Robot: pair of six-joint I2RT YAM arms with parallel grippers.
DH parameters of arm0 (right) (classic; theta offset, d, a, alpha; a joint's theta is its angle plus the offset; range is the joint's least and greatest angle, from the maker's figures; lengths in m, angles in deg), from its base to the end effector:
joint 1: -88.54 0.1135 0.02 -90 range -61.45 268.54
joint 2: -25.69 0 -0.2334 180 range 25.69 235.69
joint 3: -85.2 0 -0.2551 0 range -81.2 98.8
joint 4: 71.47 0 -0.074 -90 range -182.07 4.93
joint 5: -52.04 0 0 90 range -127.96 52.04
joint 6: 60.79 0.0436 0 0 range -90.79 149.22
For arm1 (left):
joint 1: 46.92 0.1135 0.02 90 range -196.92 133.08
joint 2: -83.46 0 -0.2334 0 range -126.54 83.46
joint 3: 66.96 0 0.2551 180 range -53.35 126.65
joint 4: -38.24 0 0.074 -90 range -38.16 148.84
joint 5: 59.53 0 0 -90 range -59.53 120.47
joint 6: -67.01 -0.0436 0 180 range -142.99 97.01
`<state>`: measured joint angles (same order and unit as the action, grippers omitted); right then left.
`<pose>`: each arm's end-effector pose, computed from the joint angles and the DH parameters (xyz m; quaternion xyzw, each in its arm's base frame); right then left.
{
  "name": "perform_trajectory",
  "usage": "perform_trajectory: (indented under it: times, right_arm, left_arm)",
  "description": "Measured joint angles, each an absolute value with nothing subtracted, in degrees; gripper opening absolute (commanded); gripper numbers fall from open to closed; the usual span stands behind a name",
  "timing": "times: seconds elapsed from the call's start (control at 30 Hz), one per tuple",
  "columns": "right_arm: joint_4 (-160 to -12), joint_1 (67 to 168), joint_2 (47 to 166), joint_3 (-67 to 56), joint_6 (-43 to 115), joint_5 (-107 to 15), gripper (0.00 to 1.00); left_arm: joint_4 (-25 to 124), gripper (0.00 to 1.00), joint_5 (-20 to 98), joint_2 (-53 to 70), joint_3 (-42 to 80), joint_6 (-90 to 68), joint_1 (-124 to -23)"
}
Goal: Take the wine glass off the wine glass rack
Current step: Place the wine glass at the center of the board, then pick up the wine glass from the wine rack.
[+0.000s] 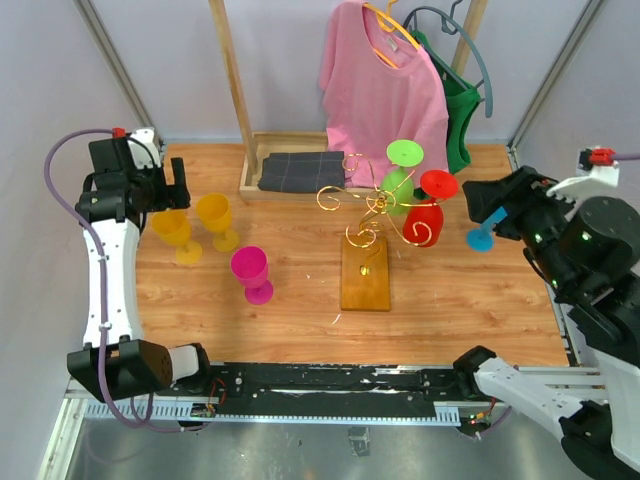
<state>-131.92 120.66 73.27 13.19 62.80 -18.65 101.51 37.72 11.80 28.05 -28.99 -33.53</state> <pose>0.0955 0.0429 0.5076 0.1275 0.6958 0.2784 0.6497 0.2646 0.0573 0.3609 -0.0316 0.9040 0.0147 0.4260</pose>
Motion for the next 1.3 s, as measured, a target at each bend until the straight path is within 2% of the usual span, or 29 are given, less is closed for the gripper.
perform_trajectory:
  times: [0.13, 0.23, 0.37, 0.5, 0.67, 0.77, 0.9, 1.13, 1.3]
  right_arm:
    - [-135.0, 120.29, 78.34, 15.45, 64.28, -17.01, 0.75]
    - [-135.24, 116.25, 82.34, 17.32, 64.7, -20.07, 0.75]
    - [-131.24, 103.0, 89.16, 21.11, 65.73, -33.12, 0.75]
    - [-125.56, 93.12, 100.19, 31.95, 67.19, -46.43, 0.74]
    - [-121.67, 85.87, 109.42, 39.95, 69.53, -56.44, 0.73]
    - [-121.43, 83.18, 108.33, 37.94, 70.99, -60.13, 0.72]
    - [-122.87, 81.65, 100.81, 31.12, 71.65, -63.28, 0.71]
    - [-127.02, 80.8, 86.21, 20.45, 71.61, -66.08, 0.63]
    - [-127.92, 78.48, 81.55, 12.04, 73.6, -69.73, 0.56]
  left_arm:
    - [101.29, 0.97, 38.31, 13.58, 30.48, -29.08, -33.53]
    - [99.55, 0.99, 39.9, 15.59, 32.18, -29.12, -33.53]
    - [93.86, 0.99, 44.95, 18.08, 33.58, -27.92, -33.53]
    - [86.93, 0.99, 51.16, 17.01, 37.78, -23.7, -33.95]
    - [81.16, 0.99, 52.01, 8.13, 50.57, -17.97, -42.93]
    - [78.98, 0.99, 50.83, 4.05, 53.45, -15.96, -52.83]
    - [78.45, 0.99, 50.44, 0.11, 53.58, -13.69, -62.4]
    - [76.66, 0.99, 51.6, -3.63, 52.88, -8.14, -69.2]
    - [74.69, 0.99, 52.23, -3.91, 52.88, -7.18, -71.12]
